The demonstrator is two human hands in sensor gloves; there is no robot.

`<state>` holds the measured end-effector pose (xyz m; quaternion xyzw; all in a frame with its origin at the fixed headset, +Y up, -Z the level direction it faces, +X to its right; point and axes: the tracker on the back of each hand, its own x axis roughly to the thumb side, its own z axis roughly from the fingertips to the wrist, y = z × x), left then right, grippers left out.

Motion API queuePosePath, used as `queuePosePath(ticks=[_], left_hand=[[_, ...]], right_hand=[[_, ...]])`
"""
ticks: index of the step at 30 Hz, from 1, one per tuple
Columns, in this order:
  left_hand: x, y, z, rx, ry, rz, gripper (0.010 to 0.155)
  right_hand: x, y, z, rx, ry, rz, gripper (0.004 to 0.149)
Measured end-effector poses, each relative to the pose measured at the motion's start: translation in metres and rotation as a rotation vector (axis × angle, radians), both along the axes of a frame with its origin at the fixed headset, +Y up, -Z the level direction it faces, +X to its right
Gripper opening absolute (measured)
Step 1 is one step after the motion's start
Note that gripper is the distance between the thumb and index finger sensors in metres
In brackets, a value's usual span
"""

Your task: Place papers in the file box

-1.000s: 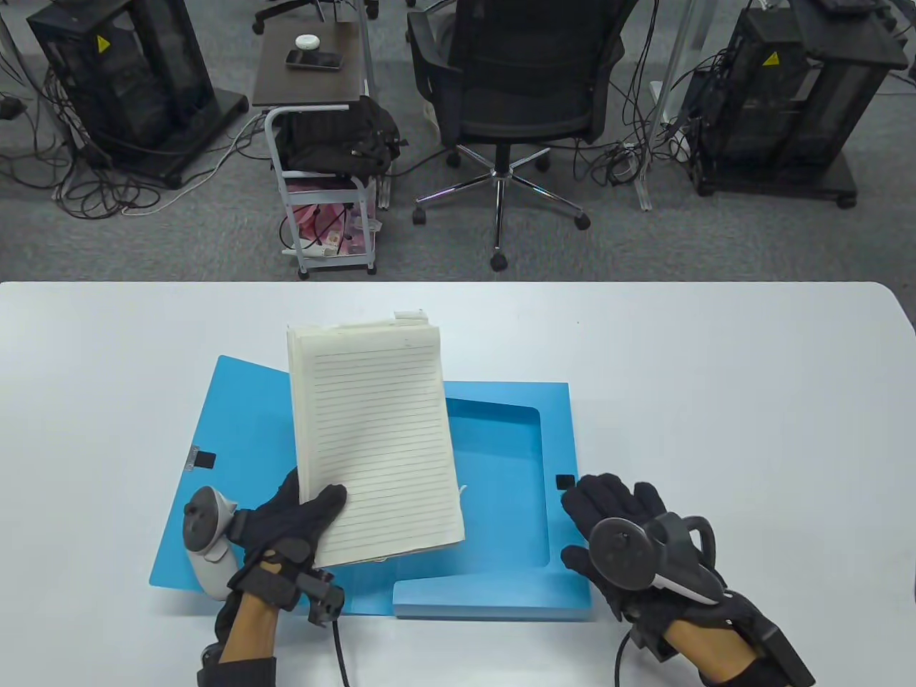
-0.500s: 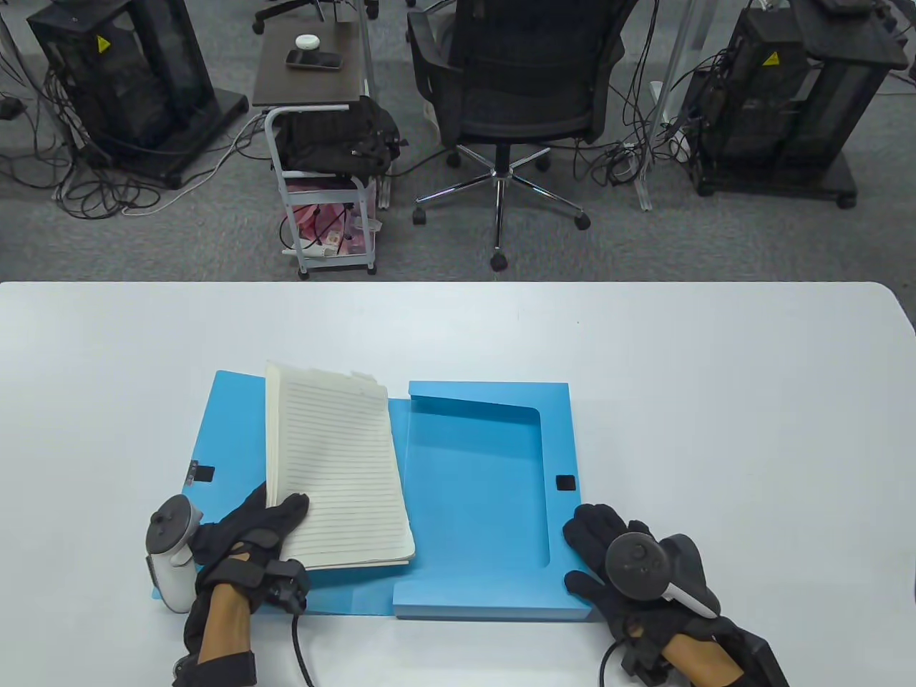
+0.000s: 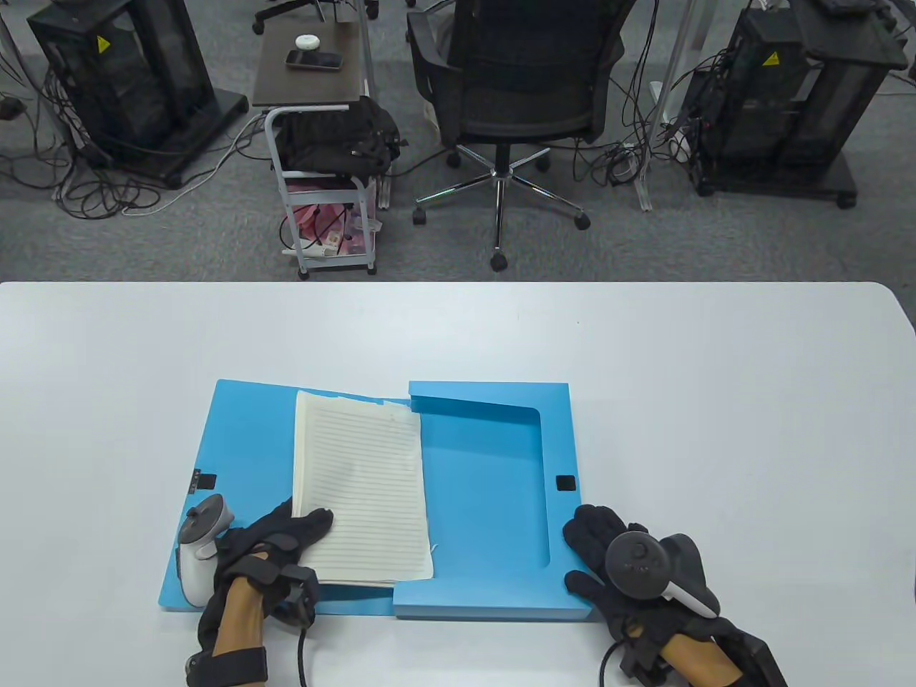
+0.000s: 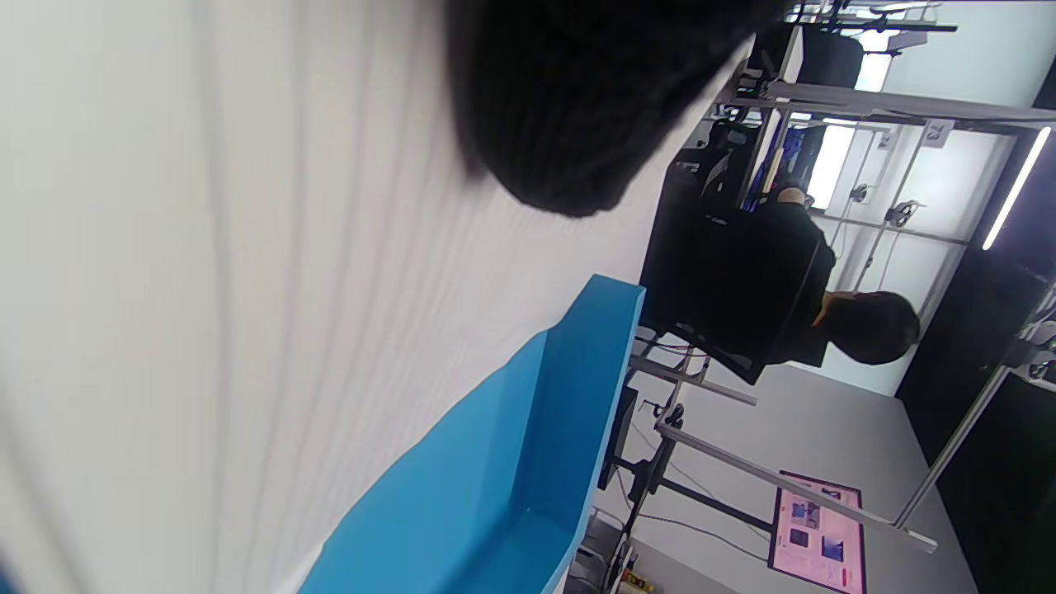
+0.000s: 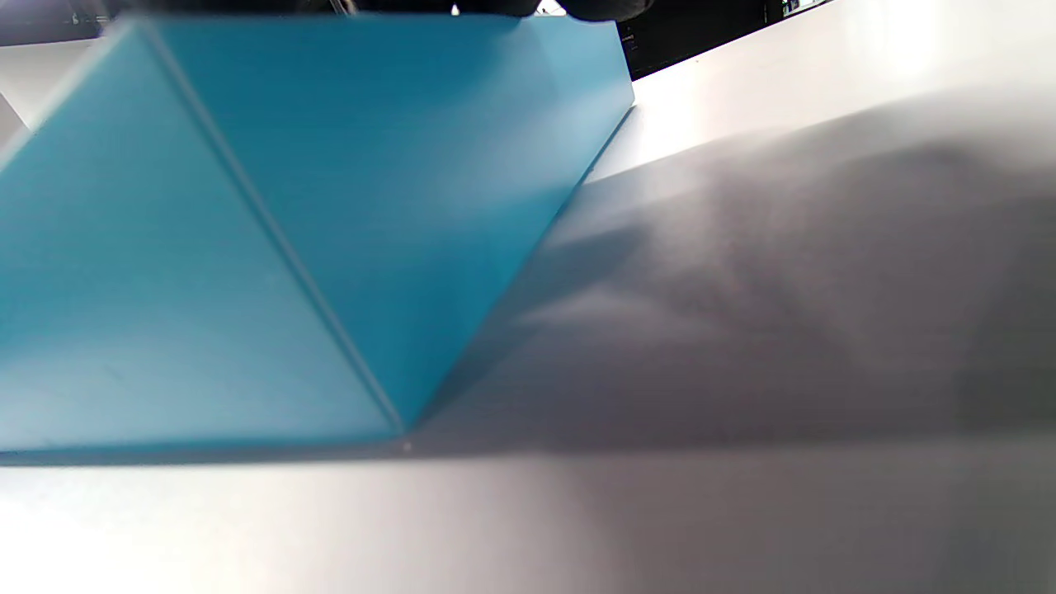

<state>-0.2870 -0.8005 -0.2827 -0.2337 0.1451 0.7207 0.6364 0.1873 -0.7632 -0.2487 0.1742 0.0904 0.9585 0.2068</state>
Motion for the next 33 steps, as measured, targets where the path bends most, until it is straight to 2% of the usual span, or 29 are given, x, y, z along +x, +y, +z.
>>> queuePosePath(ticks=[7,11,12,16,20,26,33], left_hand=[[0.033,-0.001,-0.004,-0.060,-0.064,-0.095,0.073],[0.063,0.006,-0.011,-0.063,-0.105,-0.159,0.082],[0.070,0.010,-0.012,-0.060,-0.117,-0.199,0.084],[0.103,0.032,-0.021,-0.074,-0.151,-0.571,0.086],[0.128,0.039,-0.032,-0.094,-0.230,-0.723,0.086],[0.163,0.036,-0.046,-0.146,-0.346,-0.751,0.081],[0.198,0.037,-0.053,-0.147,-0.396,-0.820,0.084]], right_hand=[[0.002,-0.002,-0.001,-0.016,-0.001,-0.033,0.065],[0.001,-0.002,-0.001,-0.002,0.002,-0.033,0.065],[0.002,-0.002,-0.001,-0.004,0.004,-0.037,0.065],[0.001,-0.001,-0.002,-0.010,0.012,-0.040,0.065],[0.002,-0.002,-0.002,-0.010,0.016,-0.042,0.065],[0.002,-0.001,-0.002,-0.009,0.018,-0.041,0.064],[0.001,-0.001,-0.002,-0.007,0.020,-0.040,0.064]])
